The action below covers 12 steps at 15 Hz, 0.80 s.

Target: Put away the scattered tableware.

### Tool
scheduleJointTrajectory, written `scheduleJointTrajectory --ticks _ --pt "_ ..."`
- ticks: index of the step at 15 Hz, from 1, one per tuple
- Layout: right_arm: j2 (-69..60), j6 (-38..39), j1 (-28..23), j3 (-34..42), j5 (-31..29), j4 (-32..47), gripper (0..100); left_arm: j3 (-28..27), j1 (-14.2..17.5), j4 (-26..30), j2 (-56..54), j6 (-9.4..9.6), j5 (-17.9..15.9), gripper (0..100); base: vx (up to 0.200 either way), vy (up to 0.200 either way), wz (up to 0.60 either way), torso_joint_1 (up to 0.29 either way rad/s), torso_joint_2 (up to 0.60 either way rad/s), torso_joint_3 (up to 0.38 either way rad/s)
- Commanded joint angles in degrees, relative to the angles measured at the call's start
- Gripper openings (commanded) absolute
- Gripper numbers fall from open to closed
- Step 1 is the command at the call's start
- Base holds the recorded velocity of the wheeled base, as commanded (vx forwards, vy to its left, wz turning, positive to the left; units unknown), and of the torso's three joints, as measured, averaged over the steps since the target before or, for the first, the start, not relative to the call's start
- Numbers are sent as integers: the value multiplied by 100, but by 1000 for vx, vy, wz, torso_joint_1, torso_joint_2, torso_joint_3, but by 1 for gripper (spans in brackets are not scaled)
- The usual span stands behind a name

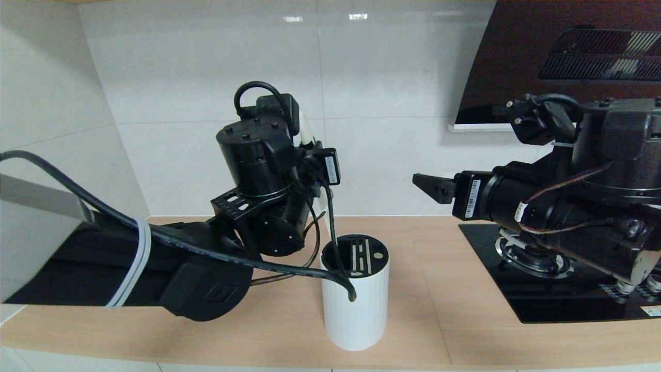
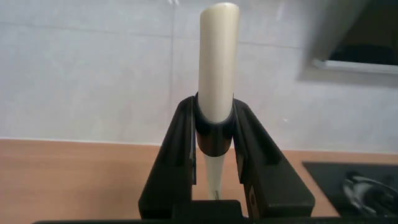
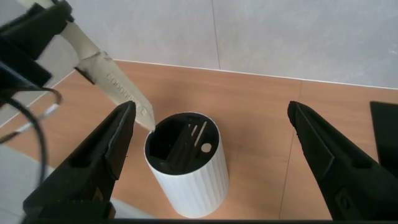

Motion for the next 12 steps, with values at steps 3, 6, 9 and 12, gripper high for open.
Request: scheduleJointTrajectory --ticks 3,6,9,12 --pt "36 1 3 10 1 -1 100 7 -16 -9 150 -9 16 0 0 0 0 0 0 0" --pt "44 1 3 10 1 -1 100 7 -130 -18 308 -70 95 0 0 0 0 0 0 0" --pt "44 1 3 10 1 -1 100 16 -192 -9 369 -132 95 0 0 0 0 0 0 0" --pt "44 1 3 10 1 -1 100 183 -288 -9 457 -132 87 0 0 0 0 0 0 0"
